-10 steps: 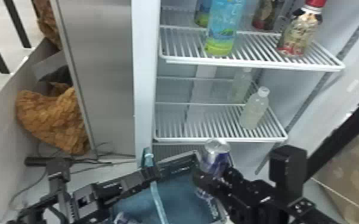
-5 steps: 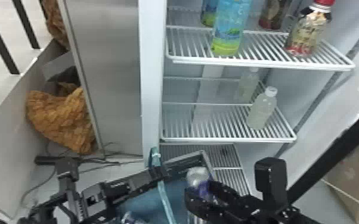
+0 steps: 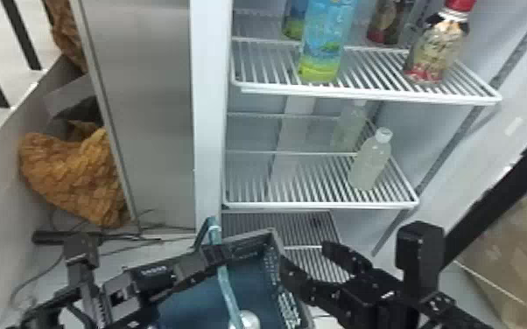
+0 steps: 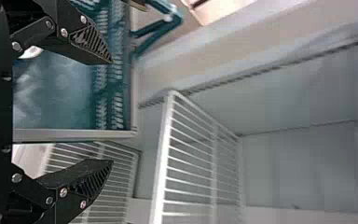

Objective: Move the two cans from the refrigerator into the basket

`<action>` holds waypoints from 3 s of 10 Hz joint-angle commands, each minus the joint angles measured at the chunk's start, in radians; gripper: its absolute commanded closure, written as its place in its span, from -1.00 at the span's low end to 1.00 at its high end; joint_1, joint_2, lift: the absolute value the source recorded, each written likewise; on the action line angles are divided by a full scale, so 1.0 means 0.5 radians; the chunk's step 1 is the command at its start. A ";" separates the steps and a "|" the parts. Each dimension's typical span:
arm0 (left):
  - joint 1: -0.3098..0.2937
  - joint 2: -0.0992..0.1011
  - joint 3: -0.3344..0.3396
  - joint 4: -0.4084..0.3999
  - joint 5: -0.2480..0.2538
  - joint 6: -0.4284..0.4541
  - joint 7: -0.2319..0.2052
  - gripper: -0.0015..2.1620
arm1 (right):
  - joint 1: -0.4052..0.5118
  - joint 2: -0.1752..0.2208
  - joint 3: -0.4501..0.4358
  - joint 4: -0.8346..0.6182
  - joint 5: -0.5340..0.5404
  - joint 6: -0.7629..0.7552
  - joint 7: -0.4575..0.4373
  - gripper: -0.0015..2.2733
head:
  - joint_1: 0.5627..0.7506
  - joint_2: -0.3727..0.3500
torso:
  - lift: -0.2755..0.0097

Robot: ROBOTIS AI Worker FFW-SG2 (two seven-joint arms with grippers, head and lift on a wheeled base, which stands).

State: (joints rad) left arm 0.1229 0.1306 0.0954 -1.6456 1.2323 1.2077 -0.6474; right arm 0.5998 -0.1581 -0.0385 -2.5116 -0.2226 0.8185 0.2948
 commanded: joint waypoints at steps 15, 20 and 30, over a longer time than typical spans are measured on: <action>0.039 -0.010 0.025 -0.005 0.000 0.000 -0.012 0.12 | 1.004 0.187 -0.489 -0.094 -0.209 -1.613 0.134 -0.71 | 0.41 -0.94 | -0.60; 0.044 -0.006 0.025 -0.005 -0.016 0.014 -0.012 0.12 | 1.201 0.243 -0.565 -0.153 -0.213 -1.681 0.156 -0.71 | 0.41 -0.94 | -0.60; 0.034 -0.006 0.021 -0.005 -0.028 0.024 -0.009 0.12 | 1.181 0.264 -0.609 -0.128 -0.189 -1.686 0.156 -0.72 | 0.41 -0.94 | -0.60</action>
